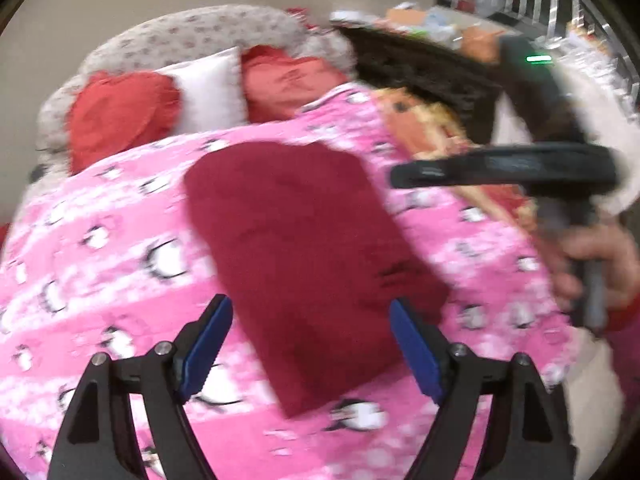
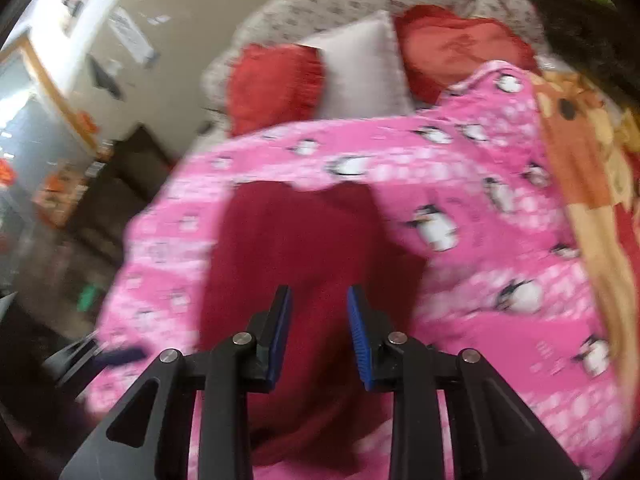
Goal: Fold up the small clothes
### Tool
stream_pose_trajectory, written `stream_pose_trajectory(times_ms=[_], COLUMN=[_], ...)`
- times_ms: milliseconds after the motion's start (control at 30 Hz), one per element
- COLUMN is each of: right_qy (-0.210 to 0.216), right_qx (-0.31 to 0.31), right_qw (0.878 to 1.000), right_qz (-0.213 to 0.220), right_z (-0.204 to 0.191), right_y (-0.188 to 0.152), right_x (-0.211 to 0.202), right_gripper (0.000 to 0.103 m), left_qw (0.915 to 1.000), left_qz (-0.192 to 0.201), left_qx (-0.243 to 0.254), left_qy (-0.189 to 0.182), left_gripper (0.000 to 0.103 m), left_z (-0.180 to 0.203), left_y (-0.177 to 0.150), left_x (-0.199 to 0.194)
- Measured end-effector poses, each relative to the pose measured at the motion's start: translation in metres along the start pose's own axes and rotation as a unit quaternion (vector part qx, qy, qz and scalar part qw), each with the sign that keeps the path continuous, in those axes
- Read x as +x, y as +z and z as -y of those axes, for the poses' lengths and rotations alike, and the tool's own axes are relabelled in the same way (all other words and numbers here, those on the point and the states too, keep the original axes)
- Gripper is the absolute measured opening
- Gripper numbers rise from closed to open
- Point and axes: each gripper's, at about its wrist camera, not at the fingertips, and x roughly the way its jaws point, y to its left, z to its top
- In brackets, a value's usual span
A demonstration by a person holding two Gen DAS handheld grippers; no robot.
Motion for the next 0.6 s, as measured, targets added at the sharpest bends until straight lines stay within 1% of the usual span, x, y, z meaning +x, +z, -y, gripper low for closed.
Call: stream_pose_trajectory(times_ms=[33, 133, 167, 200, 267, 333, 367, 433, 467, 500, 600], right_qy=[0.006, 0.017, 0.011, -0.004, -0.059, -0.084, -0.09, -0.078, -0.064, -0.057, -0.046], right_qx=[-0.01, -0.023, -0.03, -0.038, -0.049, -0.044, -0.032, -0.003, 0.018, 0.02, -0.005], right_qw=[1.0, 0.999, 0.998, 0.997, 0.993, 0.991, 0.991, 0.992, 0.994, 0.995, 0.998], right_qz=[-0.009, -0.045, -0.053, -0.061, -0.084, -0.095, -0.097, -0.094, -0.084, -0.077, -0.041], right_z=[-0.009, -0.026, -0.027, -0.027, -0.021, -0.009, 0.002, 0.017, 0.022, 0.024, 0.009], right_y=[-0.008, -0.033, -0.04, -0.048, -0.07, -0.085, -0.094, -0.099, -0.101, -0.1, -0.095], right_x=[0.002, 0.017, 0.021, 0.026, 0.031, 0.034, 0.034, 0.029, 0.019, 0.012, -0.014], right_gripper=[0.006, 0.006, 0.006, 0.006, 0.006, 0.005, 0.005, 0.005, 0.005, 0.005, 0.005], left_qw=[0.9999, 0.9991, 0.9989, 0.9986, 0.9979, 0.9972, 0.997, 0.9967, 0.9969, 0.9972, 0.9977], left_qz=[-0.007, -0.025, -0.031, -0.039, -0.052, -0.063, -0.065, -0.064, -0.06, -0.054, -0.043], left_qx=[-0.01, -0.034, -0.035, -0.035, -0.038, -0.041, -0.042, -0.048, -0.051, -0.051, -0.049], left_qy=[0.009, 0.005, 0.006, 0.008, 0.007, 0.003, 0.004, 0.01, 0.01, 0.011, 0.017], left_gripper=[0.084, 0.084, 0.084, 0.084, 0.084, 0.084, 0.084, 0.084, 0.084, 0.084, 0.084], left_z=[-0.005, -0.014, -0.013, -0.012, -0.008, -0.009, -0.009, -0.012, -0.012, -0.013, -0.014], left_y=[-0.003, -0.017, -0.022, -0.027, -0.04, -0.048, -0.051, -0.053, -0.053, -0.053, -0.049], left_x=[0.006, 0.023, 0.031, 0.038, 0.041, 0.051, 0.052, 0.051, 0.046, 0.041, 0.032])
